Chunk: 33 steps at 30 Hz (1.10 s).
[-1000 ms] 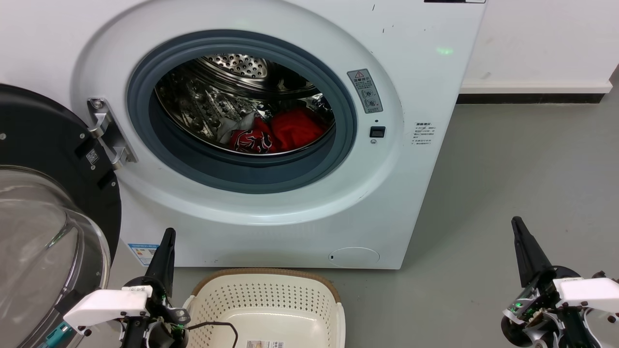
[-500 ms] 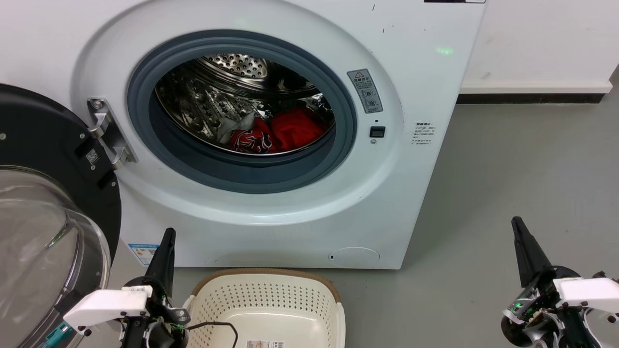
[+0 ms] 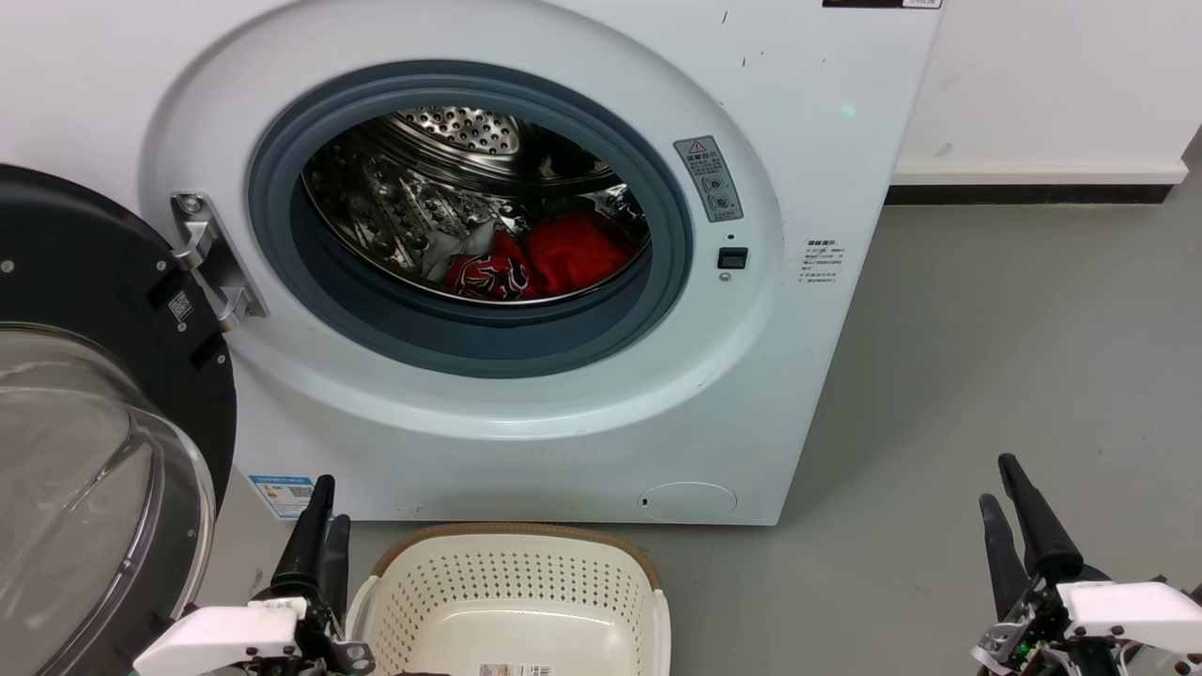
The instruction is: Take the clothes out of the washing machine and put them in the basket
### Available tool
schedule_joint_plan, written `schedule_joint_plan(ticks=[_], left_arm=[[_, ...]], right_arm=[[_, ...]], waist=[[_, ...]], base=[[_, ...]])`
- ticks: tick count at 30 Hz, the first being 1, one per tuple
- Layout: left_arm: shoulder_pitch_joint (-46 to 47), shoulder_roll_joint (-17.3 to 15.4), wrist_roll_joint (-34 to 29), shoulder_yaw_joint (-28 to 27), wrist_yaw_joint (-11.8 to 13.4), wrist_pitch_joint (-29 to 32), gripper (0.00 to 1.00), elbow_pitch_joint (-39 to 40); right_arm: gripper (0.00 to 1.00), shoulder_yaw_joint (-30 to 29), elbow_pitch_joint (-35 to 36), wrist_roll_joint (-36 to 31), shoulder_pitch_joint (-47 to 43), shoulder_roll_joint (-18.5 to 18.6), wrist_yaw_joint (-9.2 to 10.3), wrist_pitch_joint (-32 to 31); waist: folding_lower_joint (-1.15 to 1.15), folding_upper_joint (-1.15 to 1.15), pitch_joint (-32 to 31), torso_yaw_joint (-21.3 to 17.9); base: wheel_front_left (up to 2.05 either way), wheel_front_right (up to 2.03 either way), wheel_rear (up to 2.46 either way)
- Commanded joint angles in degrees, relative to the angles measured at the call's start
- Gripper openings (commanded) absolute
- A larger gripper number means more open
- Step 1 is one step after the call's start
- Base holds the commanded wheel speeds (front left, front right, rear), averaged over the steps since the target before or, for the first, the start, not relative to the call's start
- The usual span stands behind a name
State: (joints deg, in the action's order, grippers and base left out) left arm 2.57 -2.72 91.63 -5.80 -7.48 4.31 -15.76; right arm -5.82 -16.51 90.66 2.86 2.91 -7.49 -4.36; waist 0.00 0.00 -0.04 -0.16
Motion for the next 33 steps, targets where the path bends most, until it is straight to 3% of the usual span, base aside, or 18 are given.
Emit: schedule_joint_plan(ticks=[1, 9, 20, 33], left_arm=[[0.4, -0.1, -0.7, 0.2, 0.0, -0.7, 1.0, 1.5], [-0.8, -0.1, -4.9, -1.2, 0.0, -2.8, 1.0, 2.9], [-1.2, -0.1, -17.4, -5.2, 0.4, -5.4, 1.0, 5.4], [-2.6, -0.1, -33.2, -3.6, 6.2, -8.1, 1.0, 13.8]], right_arm=[[1.0, 0.0, 1.1, -1.2, 0.3, 0.0, 0.0, 0.7], [1.0, -0.8, 0.2, -9.1, 0.3, 0.0, 0.0, 2.8], [1.0, -1.4, 6.9, -27.7, -0.3, 0.0, 0.0, 5.4], [1.0, 1.9, 13.2, -48.1, -1.0, 0.0, 0.0, 8.2]], waist=[[0.0, 0.0, 0.0, 0.0], [0.0, 0.0, -0.3, -0.2], [0.0, 0.0, -0.5, -0.4], [0.0, 0.0, -0.5, -0.4]], base=[[0.0, 0.0, 0.0], [0.0, 0.0, 0.0], [0.0, 0.0, 0.0], [0.0, 0.0, 0.0]])
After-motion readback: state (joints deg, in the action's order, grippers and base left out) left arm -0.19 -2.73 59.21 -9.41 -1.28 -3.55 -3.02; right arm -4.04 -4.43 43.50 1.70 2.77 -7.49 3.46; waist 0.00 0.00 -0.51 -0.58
